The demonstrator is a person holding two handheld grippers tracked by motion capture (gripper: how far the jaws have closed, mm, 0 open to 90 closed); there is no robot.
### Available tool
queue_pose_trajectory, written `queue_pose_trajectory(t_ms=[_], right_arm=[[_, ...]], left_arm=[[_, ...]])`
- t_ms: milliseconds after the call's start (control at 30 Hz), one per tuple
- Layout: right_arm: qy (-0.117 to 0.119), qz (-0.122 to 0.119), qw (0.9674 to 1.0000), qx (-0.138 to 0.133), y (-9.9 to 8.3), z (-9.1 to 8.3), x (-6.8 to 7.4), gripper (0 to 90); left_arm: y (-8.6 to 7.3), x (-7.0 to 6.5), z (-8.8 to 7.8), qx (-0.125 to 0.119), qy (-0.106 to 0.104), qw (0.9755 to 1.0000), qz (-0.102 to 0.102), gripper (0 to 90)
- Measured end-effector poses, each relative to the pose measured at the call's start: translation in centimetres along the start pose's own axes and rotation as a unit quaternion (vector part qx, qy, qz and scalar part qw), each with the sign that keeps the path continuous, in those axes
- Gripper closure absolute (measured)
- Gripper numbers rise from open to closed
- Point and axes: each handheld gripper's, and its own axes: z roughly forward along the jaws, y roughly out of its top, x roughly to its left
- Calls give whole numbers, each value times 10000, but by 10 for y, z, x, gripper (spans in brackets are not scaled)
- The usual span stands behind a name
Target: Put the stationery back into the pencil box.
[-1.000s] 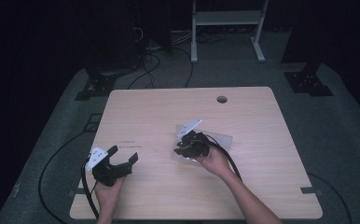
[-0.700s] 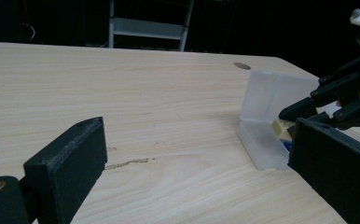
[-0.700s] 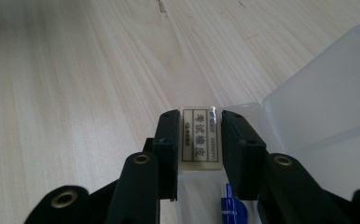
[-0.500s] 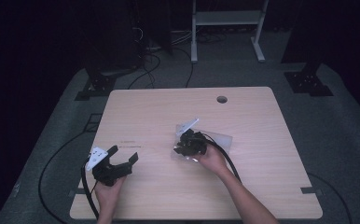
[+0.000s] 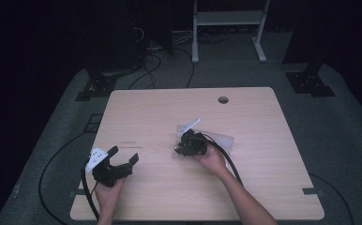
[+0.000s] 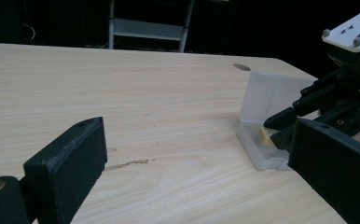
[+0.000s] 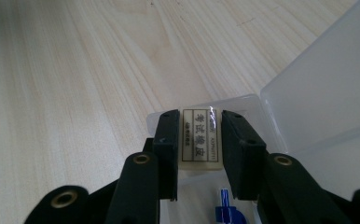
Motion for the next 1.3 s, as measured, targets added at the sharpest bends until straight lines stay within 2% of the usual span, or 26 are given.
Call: queue_pose_trajectory(t_ms=[433,900,1300], right_arm=[[-16,56,10000,26,-3,8,-4,678],[-31,60,10000,58,-4,9,-5,669],[-3,49,9999,-142,-6,-3,-4,616]], left_arm=[[0,-1,0,0,-8,10000,5,34],[0,0,0,-11,-10,10000,-2,34],[0,-2,1,7,2,10000,-4,34]])
